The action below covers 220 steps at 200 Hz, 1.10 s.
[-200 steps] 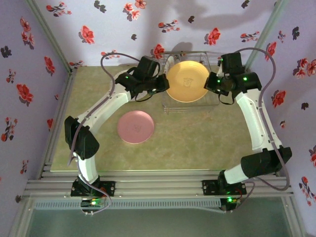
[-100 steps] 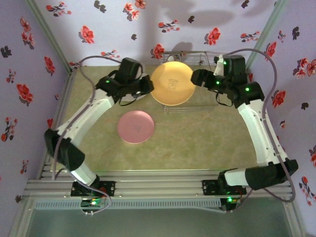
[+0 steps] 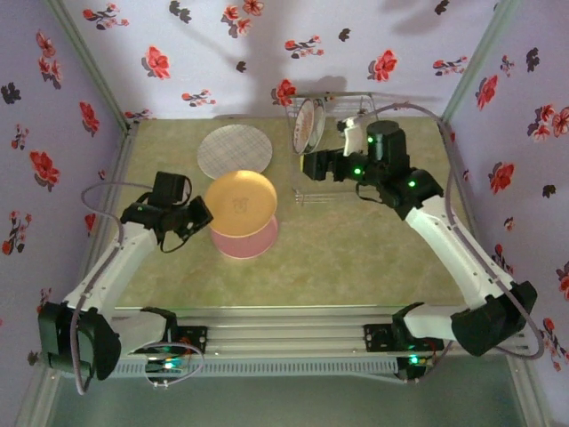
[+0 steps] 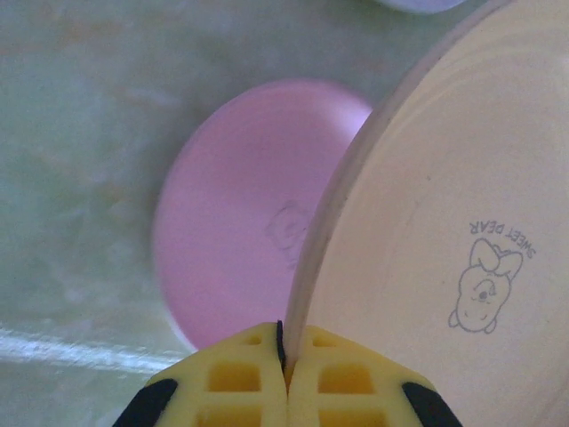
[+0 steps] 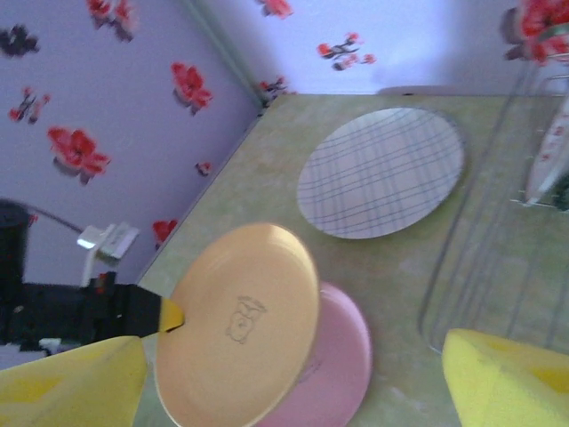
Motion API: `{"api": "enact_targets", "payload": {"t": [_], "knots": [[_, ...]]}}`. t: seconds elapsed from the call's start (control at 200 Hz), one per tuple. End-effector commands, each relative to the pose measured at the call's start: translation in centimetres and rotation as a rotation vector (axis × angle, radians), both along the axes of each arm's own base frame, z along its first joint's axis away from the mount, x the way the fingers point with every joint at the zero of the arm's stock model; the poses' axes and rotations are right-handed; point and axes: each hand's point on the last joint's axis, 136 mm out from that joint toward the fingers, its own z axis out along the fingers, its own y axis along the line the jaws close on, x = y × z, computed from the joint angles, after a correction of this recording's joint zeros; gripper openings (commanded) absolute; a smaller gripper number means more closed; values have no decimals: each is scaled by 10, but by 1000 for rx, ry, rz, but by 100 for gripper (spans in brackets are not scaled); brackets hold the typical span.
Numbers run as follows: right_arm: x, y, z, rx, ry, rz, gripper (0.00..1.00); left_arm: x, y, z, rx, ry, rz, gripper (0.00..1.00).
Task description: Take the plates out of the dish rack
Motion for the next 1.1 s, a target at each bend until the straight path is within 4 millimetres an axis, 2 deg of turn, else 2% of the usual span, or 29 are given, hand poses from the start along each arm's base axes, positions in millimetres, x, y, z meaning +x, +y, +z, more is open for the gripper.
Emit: {"api": "enact_targets", "payload": {"t": [0.0,0.145,0.27,0.385,0.91,1.095], "knots": [[-8,17,22,42,-147,88,87,2,-2,-6,-39,-22,17,0],[-16,34,12,40,-137,150,88,-1,4,-36,-3,26,40,0],[-16,36,0,22,-110,141,88,0,5,-54,18,62,31,0],[-15,34,-2,27,-102,124,88,4,9,-64,63,84,24,0],[-7,32,-11,1,-73,85,88,20,8,-80,175,108,-41,0],[-5,32,-15,-2,-58,74,88,22,-1,-83,193,112,-84,0]]}}
